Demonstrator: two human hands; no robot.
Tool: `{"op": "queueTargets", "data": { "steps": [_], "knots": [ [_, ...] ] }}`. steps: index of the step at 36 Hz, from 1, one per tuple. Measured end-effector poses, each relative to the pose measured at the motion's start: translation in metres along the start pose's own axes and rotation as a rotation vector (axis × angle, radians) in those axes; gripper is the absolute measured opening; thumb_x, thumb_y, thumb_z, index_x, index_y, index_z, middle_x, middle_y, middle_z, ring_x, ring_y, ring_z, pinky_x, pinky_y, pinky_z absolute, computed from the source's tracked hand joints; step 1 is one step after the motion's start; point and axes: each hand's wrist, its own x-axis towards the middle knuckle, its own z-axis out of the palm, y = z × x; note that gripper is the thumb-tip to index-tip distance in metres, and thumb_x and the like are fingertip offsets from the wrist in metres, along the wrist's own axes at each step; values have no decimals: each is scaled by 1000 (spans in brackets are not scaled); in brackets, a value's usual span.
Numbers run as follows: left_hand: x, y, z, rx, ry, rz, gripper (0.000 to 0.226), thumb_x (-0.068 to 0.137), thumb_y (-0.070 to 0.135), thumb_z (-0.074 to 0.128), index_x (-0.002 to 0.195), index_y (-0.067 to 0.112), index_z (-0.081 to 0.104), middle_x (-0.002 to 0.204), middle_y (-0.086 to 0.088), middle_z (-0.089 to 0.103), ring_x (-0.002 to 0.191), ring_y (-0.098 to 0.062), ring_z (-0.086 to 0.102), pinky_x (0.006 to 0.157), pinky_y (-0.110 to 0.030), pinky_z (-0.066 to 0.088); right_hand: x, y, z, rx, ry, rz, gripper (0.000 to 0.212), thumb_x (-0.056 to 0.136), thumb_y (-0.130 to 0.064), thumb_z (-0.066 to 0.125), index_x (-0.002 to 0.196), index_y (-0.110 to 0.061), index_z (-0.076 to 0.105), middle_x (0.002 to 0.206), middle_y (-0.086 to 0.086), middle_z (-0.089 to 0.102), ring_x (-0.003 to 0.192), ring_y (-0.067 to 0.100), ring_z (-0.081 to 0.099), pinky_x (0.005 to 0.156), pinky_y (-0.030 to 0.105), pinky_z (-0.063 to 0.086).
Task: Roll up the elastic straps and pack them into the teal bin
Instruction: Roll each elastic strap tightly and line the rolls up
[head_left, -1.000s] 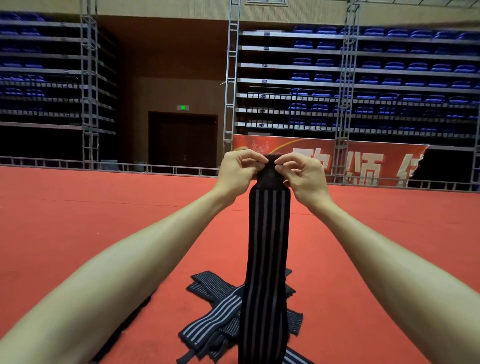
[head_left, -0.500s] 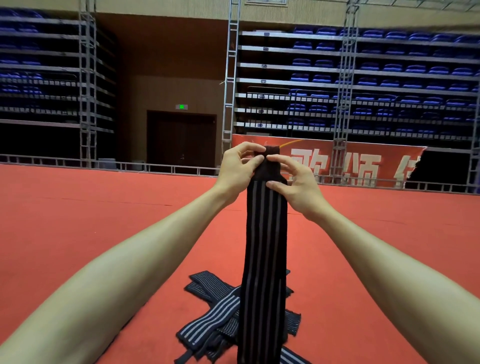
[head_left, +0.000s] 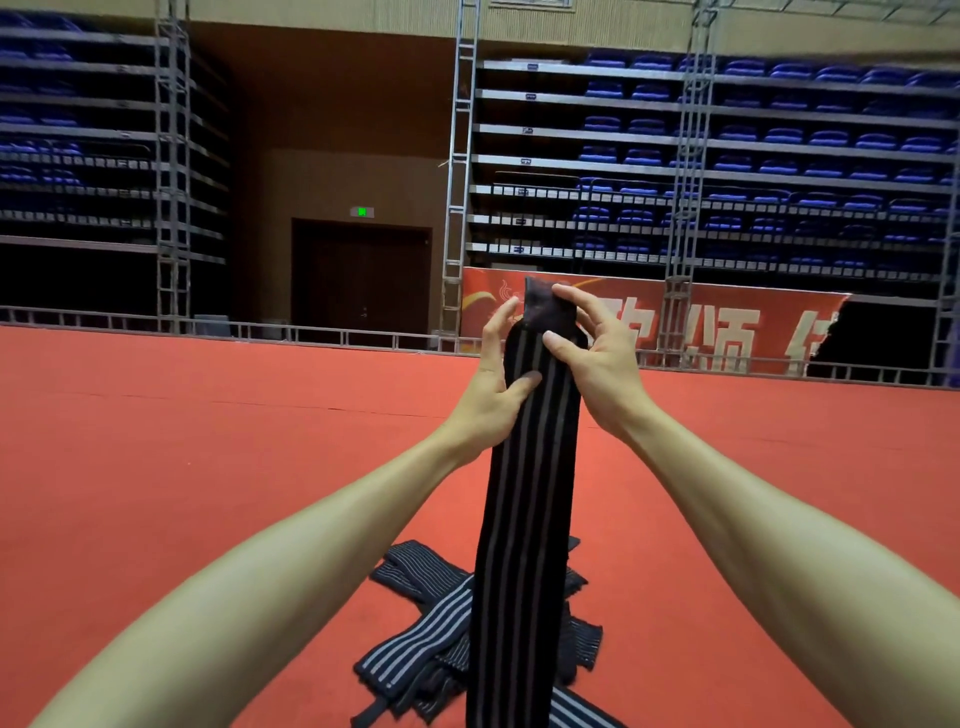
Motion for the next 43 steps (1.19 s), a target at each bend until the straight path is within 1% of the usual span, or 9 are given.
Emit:
{"op": "queueTargets", "data": {
  "steps": [4,10,14,20,25,29,33,37,43],
  "knots": [
    [0,-2,-1,-14,-23,9,74,96,-10,46,149,35,20,157,5,28,140,-1,36,112,-20,35,1,2,-2,-81,-72,-21,49,92,0,62,135,-21,52,133,-3,59,121,5,56,103,20,44],
    [-6,-4,3,33,8,23,61,95,-10,50,145,17,29,146,8,35,128,15,38,102,-6,33,0,8,-3,-106,-64,-17,48,91,3,62,136,-13,54,131,-2,61,121,5,57,106,27,46],
    [-17,-8,5,29,-85,-13,70,93,-4,59,143,30,26,144,12,37,131,1,43,111,-23,38,-3,11,-1,-67,-25,-18,45,90,5,61,127,-20,58,124,-1,64,117,8,60,103,32,49],
    [-45,-32,4,27,-235,-118,88,85,-12,61,147,37,21,138,18,40,114,8,53,94,-13,44,-2,16,-1,-68,9,-20,43,88,7,62,117,-25,61,119,-8,64,117,6,58,105,36,48],
    [-63,-48,10,43,-267,-150,92,88,-6,65,149,45,19,154,9,31,137,2,38,111,-17,34,2,15,0,-85,25,-20,49,87,6,64,110,-37,62,117,-13,65,120,9,58,108,48,44],
    [-64,-54,12,53,-219,-154,94,88,-2,68,144,57,20,158,16,23,146,-1,23,121,-30,23,2,15,4,-76,6,-2,44,88,7,63,118,-25,63,117,-12,65,117,4,58,106,39,48],
    [-67,-55,13,83,-206,-142,90,88,3,70,143,50,18,148,37,17,138,22,15,112,-5,15,1,15,6,-99,0,-4,42,88,8,63,122,-17,62,115,-17,63,111,-6,57,101,23,48],
    [-74,-59,13,110,-250,-147,91,87,6,73,145,46,16,149,37,12,135,26,15,107,0,17,4,16,7,-139,34,-23,40,87,10,62,123,-9,62,115,-10,63,105,-16,55,93,6,40],
    [-100,-81,8,200,-461,-222,101,87,1,71,144,56,8,145,39,17,128,26,28,105,-4,26,13,13,1,-127,107,1,41,88,7,62,124,-14,61,117,-7,63,110,-3,58,97,17,47]
  ]
}}
